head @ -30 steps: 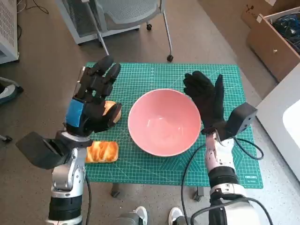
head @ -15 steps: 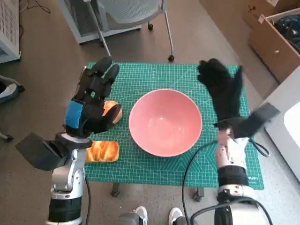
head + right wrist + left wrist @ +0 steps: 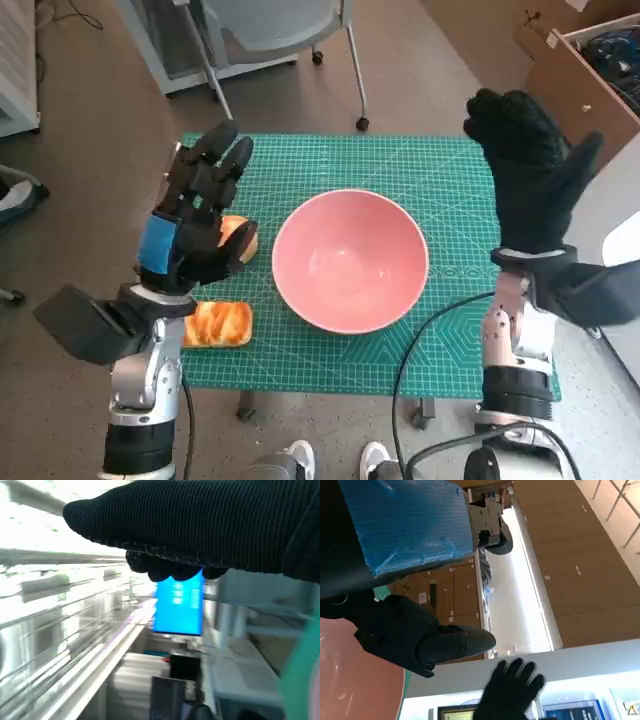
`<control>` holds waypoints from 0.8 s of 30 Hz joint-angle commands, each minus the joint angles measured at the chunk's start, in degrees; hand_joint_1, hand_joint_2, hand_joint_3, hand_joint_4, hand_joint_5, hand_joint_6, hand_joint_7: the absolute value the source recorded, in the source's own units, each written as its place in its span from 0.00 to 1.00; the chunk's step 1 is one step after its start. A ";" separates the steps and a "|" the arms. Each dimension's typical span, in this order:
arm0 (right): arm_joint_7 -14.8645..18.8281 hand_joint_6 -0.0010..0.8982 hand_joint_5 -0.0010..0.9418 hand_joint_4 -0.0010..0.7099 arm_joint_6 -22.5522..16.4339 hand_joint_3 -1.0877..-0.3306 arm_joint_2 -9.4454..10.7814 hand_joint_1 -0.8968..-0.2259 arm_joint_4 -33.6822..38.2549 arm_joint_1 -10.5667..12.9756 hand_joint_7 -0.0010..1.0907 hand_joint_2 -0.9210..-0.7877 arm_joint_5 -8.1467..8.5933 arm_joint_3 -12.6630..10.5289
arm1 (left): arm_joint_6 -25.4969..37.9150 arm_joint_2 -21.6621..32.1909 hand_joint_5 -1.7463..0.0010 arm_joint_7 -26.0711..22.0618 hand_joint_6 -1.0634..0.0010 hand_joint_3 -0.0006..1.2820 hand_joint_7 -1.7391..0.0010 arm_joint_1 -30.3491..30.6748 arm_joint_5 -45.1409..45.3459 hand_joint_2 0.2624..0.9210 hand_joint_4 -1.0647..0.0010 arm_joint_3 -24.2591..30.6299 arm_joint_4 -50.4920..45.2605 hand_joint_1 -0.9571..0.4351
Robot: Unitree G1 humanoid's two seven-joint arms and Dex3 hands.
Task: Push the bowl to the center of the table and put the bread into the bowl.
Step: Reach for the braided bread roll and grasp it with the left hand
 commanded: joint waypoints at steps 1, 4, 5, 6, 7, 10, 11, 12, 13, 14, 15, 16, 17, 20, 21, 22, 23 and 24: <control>-0.74 0.14 0.01 0.45 0.34 0.66 -0.31 0.63 -3.80 3.34 0.44 0.00 -0.72 1.15 | 0.24 4.91 0.83 -3.34 1.00 0.40 0.65 1.16 1.01 0.77 1.00 0.80 -3.23 0.34; -1.25 0.14 0.01 0.45 -0.04 0.66 -0.50 0.64 -4.97 4.03 0.45 0.00 -1.56 1.68 | 0.38 9.50 0.82 -6.59 1.00 0.40 0.65 2.03 1.94 0.76 1.00 1.54 -4.76 0.33; -1.39 0.14 0.01 0.45 -0.23 0.66 -0.68 0.64 -5.16 4.19 0.45 0.00 -1.86 1.84 | 0.36 12.13 0.82 -7.97 1.00 0.40 0.66 2.66 2.96 0.75 1.00 2.01 -5.75 0.34; -1.51 0.14 0.01 0.46 -0.35 0.66 -0.83 0.64 -5.28 4.30 0.45 0.00 -2.06 1.96 | 0.36 13.96 0.81 -8.90 1.00 0.39 0.66 3.10 3.66 0.72 1.00 2.33 -6.45 0.35; -1.57 0.14 0.01 0.46 -0.48 0.66 -1.00 0.64 -5.30 4.37 0.46 0.00 -2.27 2.06 | 0.51 16.26 0.81 -10.01 1.00 0.39 0.66 3.80 4.69 0.69 1.00 2.88 -7.44 0.37; -1.76 0.14 0.02 0.47 -0.75 0.66 -1.27 0.65 -5.20 4.44 0.46 0.00 -2.68 2.24 | 1.31 20.96 0.80 -12.02 1.00 0.38 0.67 5.47 6.81 0.59 1.00 4.11 -9.64 0.42; -1.89 0.14 0.02 0.47 -0.72 0.65 -1.36 0.66 -5.13 4.39 0.46 0.00 -2.78 2.29 | 1.74 22.93 0.80 -12.61 1.00 0.38 0.67 6.35 8.22 0.57 1.00 4.64 -10.67 0.43; -2.02 0.14 0.02 0.47 -0.69 0.65 -1.41 0.65 -5.14 4.37 0.46 0.00 -2.87 2.35 | 2.06 24.36 0.79 -12.97 1.00 0.37 0.67 7.01 9.11 0.54 1.00 5.00 -11.41 0.45; -2.21 0.14 0.02 0.47 -0.56 0.65 -1.46 0.65 -5.19 4.35 0.46 0.00 -2.96 2.42 | 2.63 25.98 0.79 -13.42 1.00 0.36 0.67 7.88 10.25 0.51 1.00 5.45 -12.43 0.46; -2.35 0.14 0.02 0.47 -0.47 0.65 -1.51 0.65 -5.23 4.34 0.46 0.00 -3.00 2.48 | 3.07 27.05 0.79 -13.70 1.00 0.36 0.68 8.47 10.96 0.49 1.00 5.74 -13.14 0.47; -2.46 0.14 0.02 0.47 -0.30 0.65 -1.57 0.65 -5.19 4.29 0.46 0.00 -2.95 2.52 | 3.92 28.32 0.79 -14.04 1.00 0.35 0.68 9.27 11.84 0.48 1.00 6.08 -14.26 0.47; -2.58 0.14 0.02 0.47 -0.18 0.65 -1.59 0.64 -5.22 4.27 0.46 0.00 -2.94 2.59 | 4.55 29.23 0.81 -14.28 1.00 0.34 0.67 9.87 12.39 0.48 0.98 6.36 -15.06 0.48; -2.62 0.14 0.02 0.47 0.08 0.65 -1.61 0.64 -5.14 4.17 0.46 0.00 -2.79 2.65 | 5.86 30.51 0.81 -14.63 1.00 0.33 0.67 10.85 13.32 0.48 0.98 6.69 -16.43 0.48; -2.70 0.14 0.01 0.47 0.55 0.66 -1.60 0.64 -4.94 3.99 0.47 0.00 -2.44 2.79 | 9.03 32.86 0.90 -15.20 0.98 0.24 0.67 12.89 15.32 0.55 0.90 7.13 -19.42 0.47; -2.73 0.14 0.01 0.47 0.60 0.66 -1.60 0.64 -4.92 3.98 0.47 0.00 -2.40 2.83 | 9.63 33.13 0.93 -15.23 0.96 0.20 0.70 13.17 15.59 0.59 0.88 7.16 -19.93 0.47; -2.82 0.14 0.01 0.47 0.74 0.66 -1.50 0.64 -4.97 3.99 0.47 0.00 -2.36 2.94 | 10.42 33.55 0.95 -15.30 0.94 0.17 0.71 13.74 16.18 0.61 0.86 7.11 -20.64 0.47; -2.93 0.14 0.01 0.47 0.87 0.66 -1.36 0.64 -4.81 3.90 0.47 0.00 -2.33 3.03 | 11.37 33.97 0.96 -15.38 0.93 0.16 0.72 14.62 17.01 0.62 0.85 6.88 -21.37 0.47; -3.03 0.14 0.01 0.47 0.96 0.66 -1.26 0.64 -4.69 3.83 0.47 0.00 -2.29 3.11 | 12.14 34.25 0.97 -15.45 0.90 0.14 0.75 15.26 17.65 0.65 0.84 6.72 -21.95 0.48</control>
